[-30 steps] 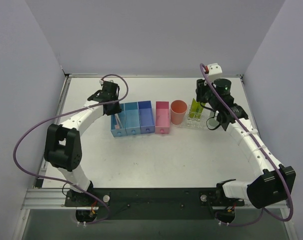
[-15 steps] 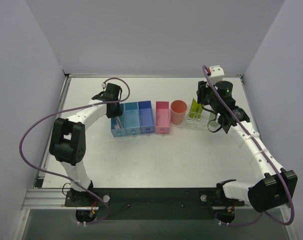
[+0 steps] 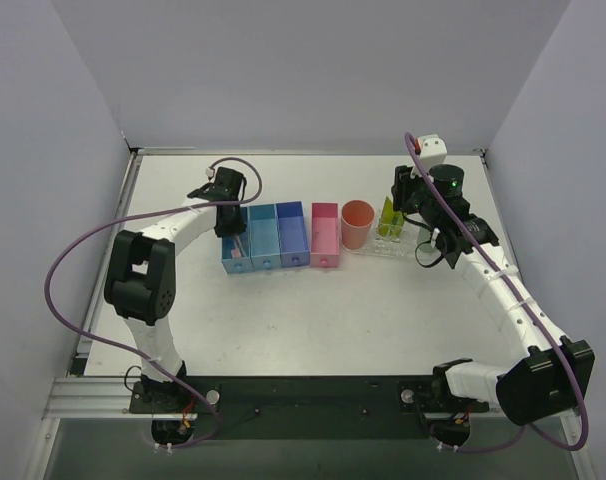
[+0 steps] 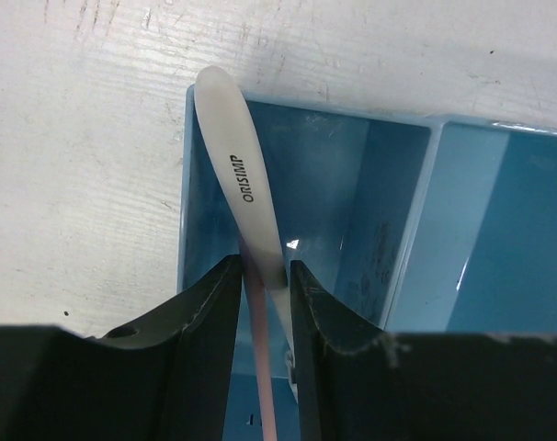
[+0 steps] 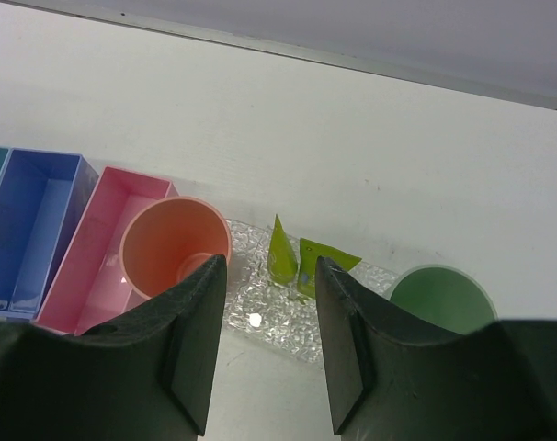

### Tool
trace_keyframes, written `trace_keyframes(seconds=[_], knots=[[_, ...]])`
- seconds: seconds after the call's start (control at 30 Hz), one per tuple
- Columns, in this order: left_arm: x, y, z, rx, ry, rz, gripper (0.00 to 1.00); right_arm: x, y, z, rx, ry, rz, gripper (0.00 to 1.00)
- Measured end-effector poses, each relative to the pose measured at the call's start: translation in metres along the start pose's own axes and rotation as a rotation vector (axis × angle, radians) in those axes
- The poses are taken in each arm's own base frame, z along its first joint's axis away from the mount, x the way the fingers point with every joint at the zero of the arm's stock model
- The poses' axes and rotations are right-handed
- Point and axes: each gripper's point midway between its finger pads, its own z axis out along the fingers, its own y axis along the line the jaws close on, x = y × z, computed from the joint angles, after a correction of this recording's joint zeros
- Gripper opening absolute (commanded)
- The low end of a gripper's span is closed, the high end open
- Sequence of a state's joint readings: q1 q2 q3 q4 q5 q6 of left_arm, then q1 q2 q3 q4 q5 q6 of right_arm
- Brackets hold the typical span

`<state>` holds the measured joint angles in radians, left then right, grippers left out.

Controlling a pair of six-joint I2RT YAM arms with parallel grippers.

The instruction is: Prepare toiletry sets of a toothbrush and toothpaste on the tray

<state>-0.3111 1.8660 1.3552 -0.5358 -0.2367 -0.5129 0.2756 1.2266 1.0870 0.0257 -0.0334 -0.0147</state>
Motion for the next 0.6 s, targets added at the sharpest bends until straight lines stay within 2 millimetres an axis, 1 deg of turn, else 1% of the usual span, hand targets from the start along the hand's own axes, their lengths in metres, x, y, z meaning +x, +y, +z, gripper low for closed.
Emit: trace_keyframes(seconds=[0.33,0.6], knots=[[-0.0049,-0.0015,0.0062,-0.012,-0.009,-0.005,0.37,0.0002,0.0006,0.0,-0.002,0.001,0.007,0.39],[-0.0076,-0.0034,0.0072,-0.007,-0.019,-0.011,0.37,0.0007,0.001,-0.0001,-0.004,0.003,0.008,0.39]])
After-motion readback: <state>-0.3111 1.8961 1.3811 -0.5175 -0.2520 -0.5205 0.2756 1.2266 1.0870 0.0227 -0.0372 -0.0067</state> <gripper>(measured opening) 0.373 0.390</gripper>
